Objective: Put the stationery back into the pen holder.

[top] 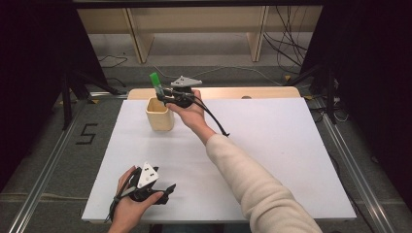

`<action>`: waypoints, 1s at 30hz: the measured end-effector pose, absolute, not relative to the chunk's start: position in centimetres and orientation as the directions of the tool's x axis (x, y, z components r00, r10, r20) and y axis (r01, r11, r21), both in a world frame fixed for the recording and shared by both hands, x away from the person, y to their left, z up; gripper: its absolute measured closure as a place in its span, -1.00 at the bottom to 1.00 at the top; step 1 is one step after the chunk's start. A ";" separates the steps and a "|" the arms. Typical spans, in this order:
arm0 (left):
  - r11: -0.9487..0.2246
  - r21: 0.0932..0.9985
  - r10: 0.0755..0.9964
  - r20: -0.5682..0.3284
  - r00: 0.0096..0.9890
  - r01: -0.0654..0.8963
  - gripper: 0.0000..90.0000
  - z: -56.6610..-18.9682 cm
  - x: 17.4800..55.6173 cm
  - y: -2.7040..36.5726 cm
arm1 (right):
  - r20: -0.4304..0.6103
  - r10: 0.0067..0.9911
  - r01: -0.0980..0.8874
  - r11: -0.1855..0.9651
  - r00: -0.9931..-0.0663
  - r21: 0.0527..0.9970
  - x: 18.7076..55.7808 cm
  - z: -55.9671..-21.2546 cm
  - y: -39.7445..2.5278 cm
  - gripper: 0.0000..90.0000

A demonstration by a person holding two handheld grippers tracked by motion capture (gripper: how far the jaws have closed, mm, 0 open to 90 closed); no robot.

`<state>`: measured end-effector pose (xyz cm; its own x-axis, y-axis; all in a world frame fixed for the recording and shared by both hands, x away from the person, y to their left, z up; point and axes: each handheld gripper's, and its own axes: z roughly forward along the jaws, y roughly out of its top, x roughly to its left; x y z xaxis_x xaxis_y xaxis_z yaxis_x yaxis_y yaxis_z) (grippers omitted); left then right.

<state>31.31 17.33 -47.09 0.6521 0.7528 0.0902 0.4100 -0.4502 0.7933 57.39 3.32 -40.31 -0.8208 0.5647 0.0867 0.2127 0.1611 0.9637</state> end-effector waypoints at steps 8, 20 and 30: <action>-0.448 0.795 0.754 0.090 0.651 0.409 -0.64 -47.1 31.3 17.4 | 0.084 0.566 0.220 0.176 -0.820 0.960 57.5 -40.7 3.7 0.47; -0.448 0.796 0.754 0.090 0.651 0.408 -0.64 -47.1 31.2 17.4 | 0.068 0.573 0.207 0.181 -0.817 0.961 57.4 -40.3 3.8 -0.02; -0.446 0.796 0.757 0.091 0.647 0.409 -0.64 -47.1 31.2 17.3 | 0.055 0.543 0.218 0.241 -0.838 0.946 56.0 -39.7 1.3 -0.28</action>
